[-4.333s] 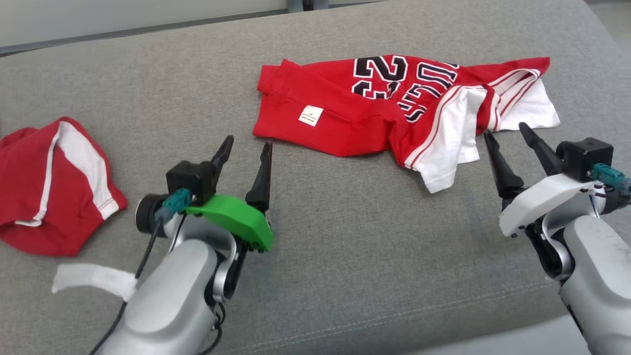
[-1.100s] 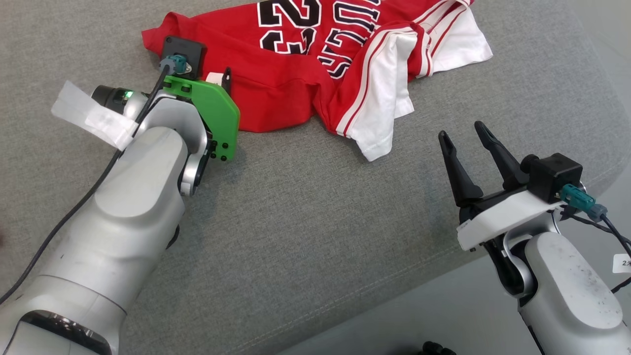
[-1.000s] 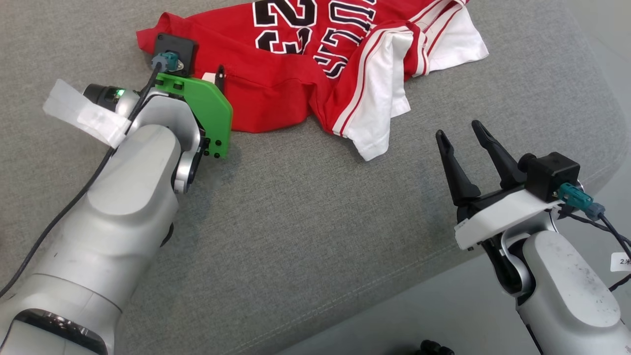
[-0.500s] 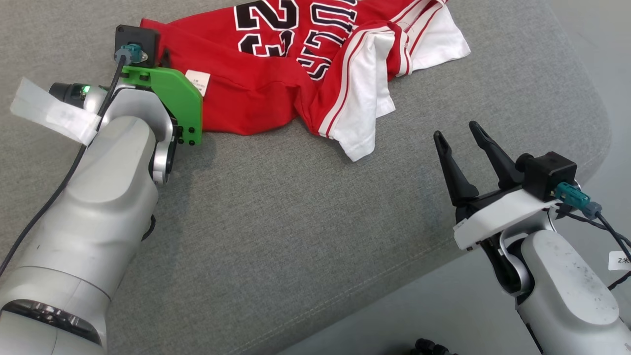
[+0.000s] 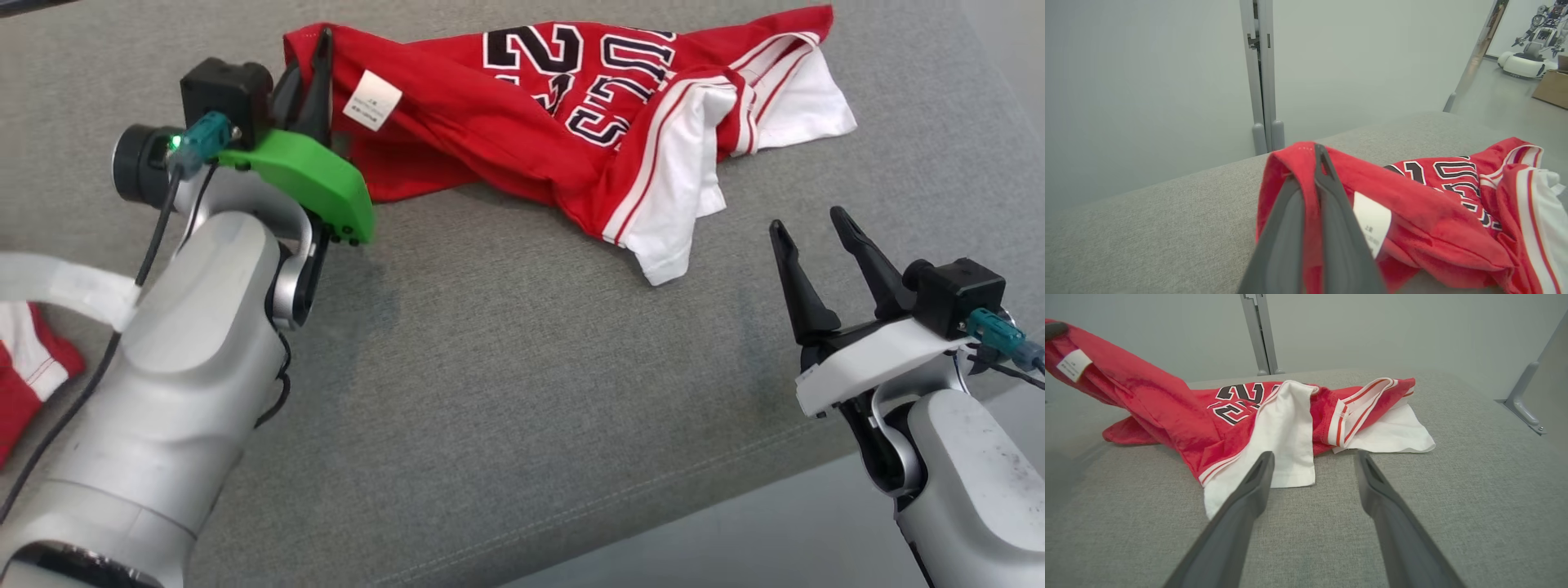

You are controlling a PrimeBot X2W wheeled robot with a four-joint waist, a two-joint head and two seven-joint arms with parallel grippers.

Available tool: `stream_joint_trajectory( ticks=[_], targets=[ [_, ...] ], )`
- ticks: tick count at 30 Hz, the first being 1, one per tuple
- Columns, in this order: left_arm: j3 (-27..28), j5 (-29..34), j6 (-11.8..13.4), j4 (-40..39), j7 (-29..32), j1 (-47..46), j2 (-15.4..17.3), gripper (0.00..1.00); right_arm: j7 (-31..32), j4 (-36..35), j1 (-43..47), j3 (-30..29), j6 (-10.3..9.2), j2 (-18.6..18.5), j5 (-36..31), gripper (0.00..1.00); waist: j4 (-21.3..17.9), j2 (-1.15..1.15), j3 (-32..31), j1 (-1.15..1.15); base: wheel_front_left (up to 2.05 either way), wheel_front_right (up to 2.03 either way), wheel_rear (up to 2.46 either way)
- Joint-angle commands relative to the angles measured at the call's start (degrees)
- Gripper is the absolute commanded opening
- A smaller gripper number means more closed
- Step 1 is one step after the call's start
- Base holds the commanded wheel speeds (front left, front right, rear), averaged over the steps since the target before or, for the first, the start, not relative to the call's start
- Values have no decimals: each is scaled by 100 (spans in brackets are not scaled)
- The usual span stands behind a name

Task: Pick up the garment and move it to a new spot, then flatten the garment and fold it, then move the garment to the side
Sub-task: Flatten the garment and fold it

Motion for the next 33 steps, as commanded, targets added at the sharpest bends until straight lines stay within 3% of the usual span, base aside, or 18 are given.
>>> stream_joint_trajectory(
  ticks=[1, 4, 10, 14, 19, 22, 32, 33],
  targets=[
    [0, -8, -64, -235, -99, 295, 82, 0, 44, -41, 147, -56, -7, -50, -36, 100, 429, 0, -330, 0, 0, 0, 0],
    [44, -58, -126, -889, -211, 905, 224, 0, 122, -117, 257, -126, -6, -54, -62, 100, 674, 0, -451, 0, 0, 0, 0],
    [274, 8, -10, -2200, -260, 2346, 494, 0, 256, -221, 517, -245, -6, -13, -95, 100, 1010, 0, -628, 0, 0, 0, 0],
    [522, 11, -201, -2636, -259, 3198, 527, 0, 343, -277, 653, -271, -6, 8, -117, 100, 1094, 0, -707, 0, 0, 0, 0],
    [696, 178, -538, -2423, -261, 3746, 462, 0, 460, -269, 733, -224, -6, -8, -103, 100, 1079, 0, -800, 0, 0, 0, 0],
    [881, 293, -720, -2029, -261, 3892, 237, 0, 609, -208, 798, -220, -6, -17, -61, 100, 1034, 0, -856, 0, 0, 0, 0],
    [1280, 634, -954, -1037, -260, 3978, -103, 1, 993, -86, 922, -215, -6, 6, -19, 100, 938, 0, -909, 0, 0, 0, 0],
    [1271, 643, -983, -892, -261, 3970, -120, 24, 1003, -77, 942, -219, -6, 19, -15, 100, 937, 0, -916, 0, 0, 0, 0]
  ],
)
